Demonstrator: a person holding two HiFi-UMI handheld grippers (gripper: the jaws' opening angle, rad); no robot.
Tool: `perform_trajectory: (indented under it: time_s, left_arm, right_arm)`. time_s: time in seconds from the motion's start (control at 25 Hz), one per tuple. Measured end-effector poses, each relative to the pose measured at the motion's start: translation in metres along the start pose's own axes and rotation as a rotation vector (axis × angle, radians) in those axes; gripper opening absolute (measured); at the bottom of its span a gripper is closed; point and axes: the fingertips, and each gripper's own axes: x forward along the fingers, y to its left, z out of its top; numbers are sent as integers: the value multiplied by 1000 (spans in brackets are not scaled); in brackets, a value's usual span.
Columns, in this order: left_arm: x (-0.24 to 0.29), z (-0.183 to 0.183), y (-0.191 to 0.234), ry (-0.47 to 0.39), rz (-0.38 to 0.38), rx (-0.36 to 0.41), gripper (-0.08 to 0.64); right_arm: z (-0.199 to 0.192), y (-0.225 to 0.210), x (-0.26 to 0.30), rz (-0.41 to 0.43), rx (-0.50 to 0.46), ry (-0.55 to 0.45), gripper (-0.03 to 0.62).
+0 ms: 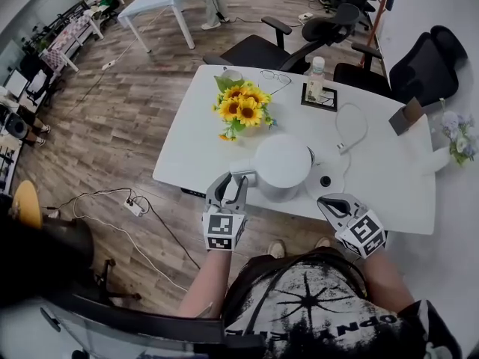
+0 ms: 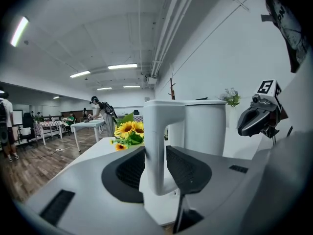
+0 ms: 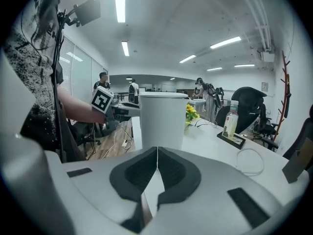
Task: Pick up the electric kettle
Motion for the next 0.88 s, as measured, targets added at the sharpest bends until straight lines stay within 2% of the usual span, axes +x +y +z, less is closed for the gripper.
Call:
perform_trajectory:
  time_s: [0.32, 0.4, 0.48, 0.56, 0.88]
  left_arm:
    - [-32, -6, -12, 29, -19, -4, 126]
    - [-38, -4, -21, 24, -45, -5, 109]
    - [-43, -3, -29, 21, -73, 2, 39]
    - [-48, -1, -36, 19, -100, 10, 13]
    - [-57, 22, -55, -19, -224, 14, 9]
  right_arm:
    - [13, 4, 9, 26, -5, -34, 23]
    - [16, 4, 11, 32, -7, -39, 23]
    - [18, 3, 14, 34, -7, -39, 23]
    - [21, 3, 15, 36, -6, -44, 23]
    - [44, 0, 9, 25, 15, -112, 21]
